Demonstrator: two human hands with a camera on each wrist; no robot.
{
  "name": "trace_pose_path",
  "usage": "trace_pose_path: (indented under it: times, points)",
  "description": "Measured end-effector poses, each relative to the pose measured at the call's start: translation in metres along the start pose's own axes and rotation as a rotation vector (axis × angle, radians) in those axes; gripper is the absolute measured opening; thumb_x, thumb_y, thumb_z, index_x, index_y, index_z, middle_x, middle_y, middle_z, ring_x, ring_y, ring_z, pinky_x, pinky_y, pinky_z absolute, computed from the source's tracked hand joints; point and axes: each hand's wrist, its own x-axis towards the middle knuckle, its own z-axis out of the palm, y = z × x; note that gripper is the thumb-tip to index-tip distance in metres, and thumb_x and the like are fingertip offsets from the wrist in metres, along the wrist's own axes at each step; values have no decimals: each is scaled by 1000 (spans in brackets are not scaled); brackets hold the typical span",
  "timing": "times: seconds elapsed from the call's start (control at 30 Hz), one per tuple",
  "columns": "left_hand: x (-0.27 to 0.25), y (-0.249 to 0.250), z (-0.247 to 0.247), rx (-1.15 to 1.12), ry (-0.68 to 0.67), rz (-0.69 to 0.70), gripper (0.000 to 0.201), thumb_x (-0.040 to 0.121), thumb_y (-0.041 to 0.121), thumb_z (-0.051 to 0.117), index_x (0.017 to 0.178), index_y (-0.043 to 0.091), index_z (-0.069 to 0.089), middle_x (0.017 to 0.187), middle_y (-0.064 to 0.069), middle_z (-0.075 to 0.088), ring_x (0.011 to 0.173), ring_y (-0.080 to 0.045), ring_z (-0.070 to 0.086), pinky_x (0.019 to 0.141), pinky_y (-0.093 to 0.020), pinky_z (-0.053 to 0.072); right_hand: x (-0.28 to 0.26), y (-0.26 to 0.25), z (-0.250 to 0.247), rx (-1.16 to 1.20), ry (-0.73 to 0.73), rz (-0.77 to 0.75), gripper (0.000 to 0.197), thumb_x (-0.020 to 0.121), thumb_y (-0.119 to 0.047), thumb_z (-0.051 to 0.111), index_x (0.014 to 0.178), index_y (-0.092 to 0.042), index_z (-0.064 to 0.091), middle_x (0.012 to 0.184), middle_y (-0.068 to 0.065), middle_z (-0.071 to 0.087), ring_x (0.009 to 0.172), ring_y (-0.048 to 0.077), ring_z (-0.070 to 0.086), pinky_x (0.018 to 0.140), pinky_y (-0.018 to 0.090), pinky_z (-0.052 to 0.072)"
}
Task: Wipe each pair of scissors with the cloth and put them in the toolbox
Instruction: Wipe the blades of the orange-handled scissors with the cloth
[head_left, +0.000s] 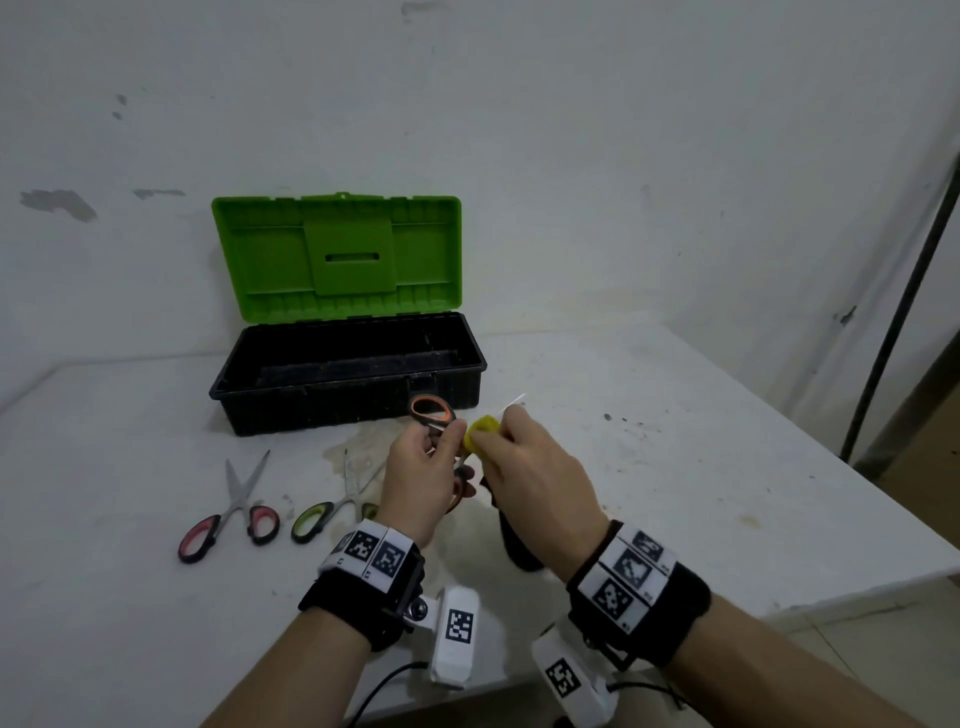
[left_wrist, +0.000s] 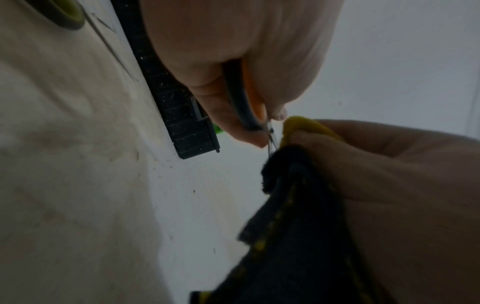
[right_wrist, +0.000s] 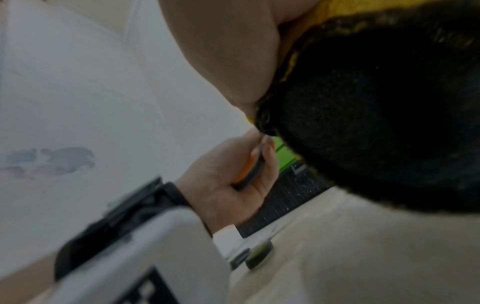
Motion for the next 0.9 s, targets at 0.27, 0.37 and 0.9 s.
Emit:
trace_pose_path:
  times: [0.27,0.37,0.9]
  points:
    - [-3,-3,-5,47,9,-5,20,101,22,57,90,5,56,78,-7,53,47,-13,59,45,-29,52,21,36,-1,-2,-24,197,12,98,-20,51,95,-17,63,86,-2,35,63,21,43,49,37,46]
    - [-2,0,-5,43,27,-9,20,101,24,57,91,6,57,81,-8,55,48,-11,59,47,-30,53,20,34,-10,6,74,158,12,98,-18,53,92,-15,63,84,-3,34,59,19,39,43,34,43]
    - [-4,4,-1,44,-6,-1,20,101,23,56,89,7,55,80,-7,52,48,-12,58,48,-31,52,22,34,-15,-5,-3,196,15,99,-24,50,99,-20,64,87,-3,35,63,21,45,49,35,47]
